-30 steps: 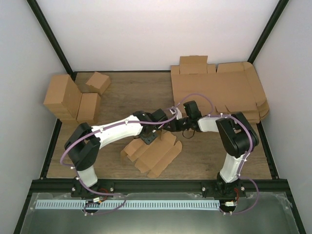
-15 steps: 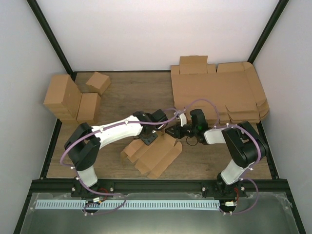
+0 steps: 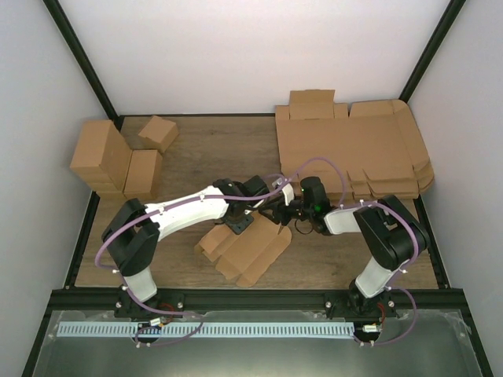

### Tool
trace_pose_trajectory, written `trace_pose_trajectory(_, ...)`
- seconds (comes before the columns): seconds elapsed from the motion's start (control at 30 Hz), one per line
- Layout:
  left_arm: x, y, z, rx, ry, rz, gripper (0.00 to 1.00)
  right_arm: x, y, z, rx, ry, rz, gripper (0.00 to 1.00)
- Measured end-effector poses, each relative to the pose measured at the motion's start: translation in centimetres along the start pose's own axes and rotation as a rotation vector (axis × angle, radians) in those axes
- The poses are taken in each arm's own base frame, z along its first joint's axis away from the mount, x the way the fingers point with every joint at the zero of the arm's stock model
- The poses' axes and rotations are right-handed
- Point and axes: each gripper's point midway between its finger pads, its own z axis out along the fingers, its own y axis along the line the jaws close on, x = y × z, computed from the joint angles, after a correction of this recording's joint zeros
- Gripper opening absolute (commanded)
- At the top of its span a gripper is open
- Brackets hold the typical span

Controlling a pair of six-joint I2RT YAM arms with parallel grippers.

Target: Fold the paper box

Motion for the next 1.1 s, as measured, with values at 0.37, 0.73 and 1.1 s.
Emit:
trace_pose_trajectory(0.37, 0.2, -0.3, 0.0, 0.023, 0.011, -0.001, 0.44, 0.2, 1.3, 0.9, -0.001, -0.001, -0.108, 0.43)
trace_pose_trajectory(0.73, 0.1, -1.3, -0.2, 0.085, 0.012, -0.005, 0.44, 0.4, 2.5, 1.3, 0.017, -0.02, -0.18, 0.3)
trace_pose_trajectory(1.1, 0.3, -2.1, -0.6, 0.151, 0.028, -0.037, 0.44, 0.3, 2.1, 1.4, 0.162, -0.082, -0.211, 0.08)
